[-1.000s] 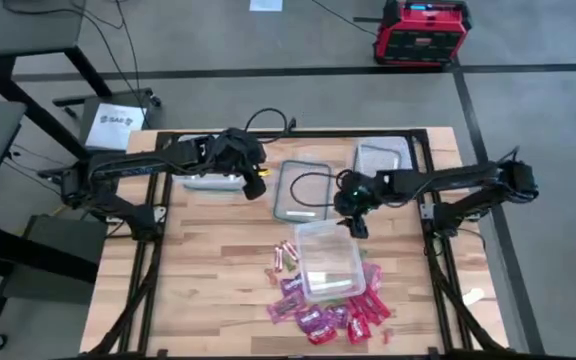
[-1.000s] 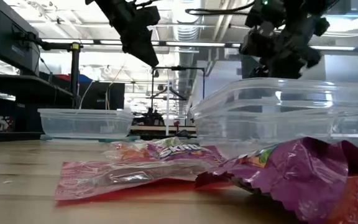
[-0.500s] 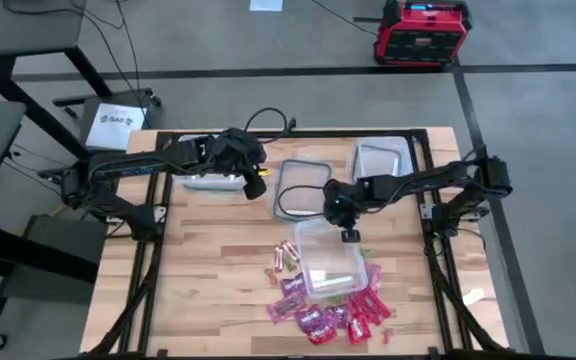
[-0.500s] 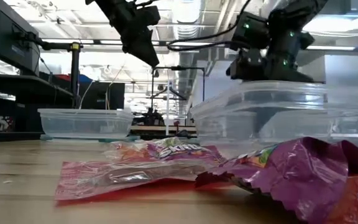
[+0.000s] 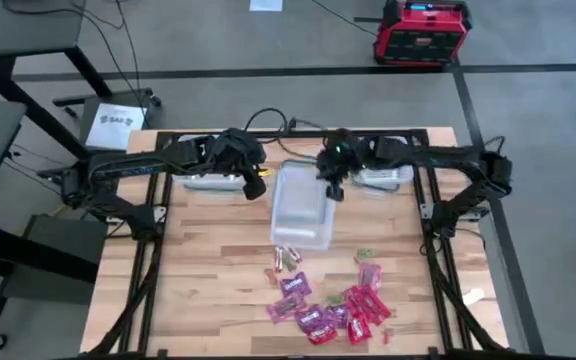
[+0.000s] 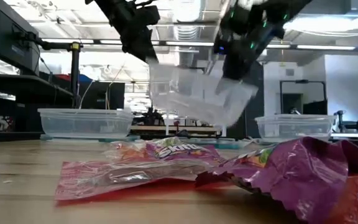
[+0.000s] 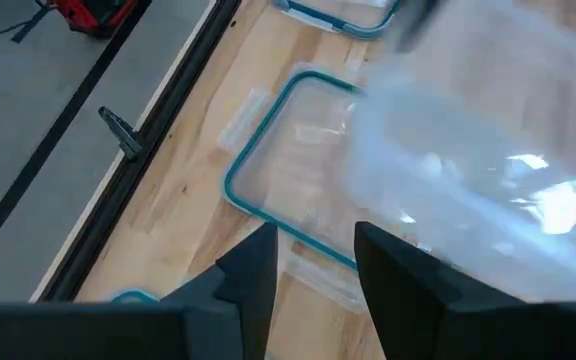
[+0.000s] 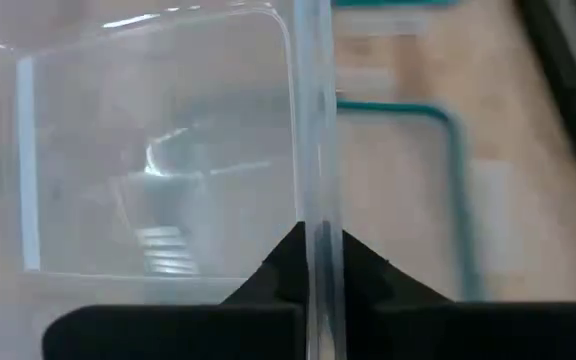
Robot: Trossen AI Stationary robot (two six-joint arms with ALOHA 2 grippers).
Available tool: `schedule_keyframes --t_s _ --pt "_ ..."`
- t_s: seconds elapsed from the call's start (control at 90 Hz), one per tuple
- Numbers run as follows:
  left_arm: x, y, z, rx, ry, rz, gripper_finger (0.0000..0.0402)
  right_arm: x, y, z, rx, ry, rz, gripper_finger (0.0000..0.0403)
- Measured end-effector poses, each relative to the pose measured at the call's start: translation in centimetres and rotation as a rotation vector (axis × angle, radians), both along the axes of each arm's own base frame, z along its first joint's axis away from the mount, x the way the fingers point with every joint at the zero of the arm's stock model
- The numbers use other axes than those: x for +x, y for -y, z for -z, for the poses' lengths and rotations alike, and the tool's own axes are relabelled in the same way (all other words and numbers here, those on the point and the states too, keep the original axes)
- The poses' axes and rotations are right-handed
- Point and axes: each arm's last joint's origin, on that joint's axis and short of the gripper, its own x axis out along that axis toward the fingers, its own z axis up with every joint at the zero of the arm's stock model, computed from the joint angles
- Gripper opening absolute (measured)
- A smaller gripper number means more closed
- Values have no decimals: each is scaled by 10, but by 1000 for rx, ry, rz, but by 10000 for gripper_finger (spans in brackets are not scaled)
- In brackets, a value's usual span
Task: Sort candy
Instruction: Open the bottom left transparent bin, then put the top right green candy into the center transparent bin
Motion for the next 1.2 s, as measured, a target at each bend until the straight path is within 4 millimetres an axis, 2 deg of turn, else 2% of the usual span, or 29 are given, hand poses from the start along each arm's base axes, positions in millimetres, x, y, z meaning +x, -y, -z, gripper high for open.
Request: schedule_keyframes --t_s 0.122,0.289,0.422,0.567,0.644,0.733,0.867,0.922,1.022,1.2 --pt "0 0 0 -1 -3 0 123 0 30 21 8 -38 39 4" --pt "-1 0 0 -2 -7 0 123 4 55 23 -23 -41 83 25" --pt "-1 0 0 -2 -7 0 123 5 58 15 -77 -66 22 63" --pt "-1 0 1 -5 -16 0 123 2 51 -9 -86 -141 28 120" --pt "-3 1 3 -18 -36 -6 123 -9 38 -35 -28 -189 49 152" --pt "-4 1 5 -40 -52 -20 123 -23 13 -57 120 -179 31 183" --pt "-5 4 7 -82 -59 -48 123 -45 -36 -68 429 -110 -122 213" --pt "-5 6 7 -86 -63 -42 123 -55 -56 -69 499 -85 -161 218" --pt "-4 11 7 -88 -68 -26 123 -69 -90 -54 474 -117 -135 219" --pt "-1 21 7 -92 -64 2 123 -85 -142 4 346 -177 -183 215"
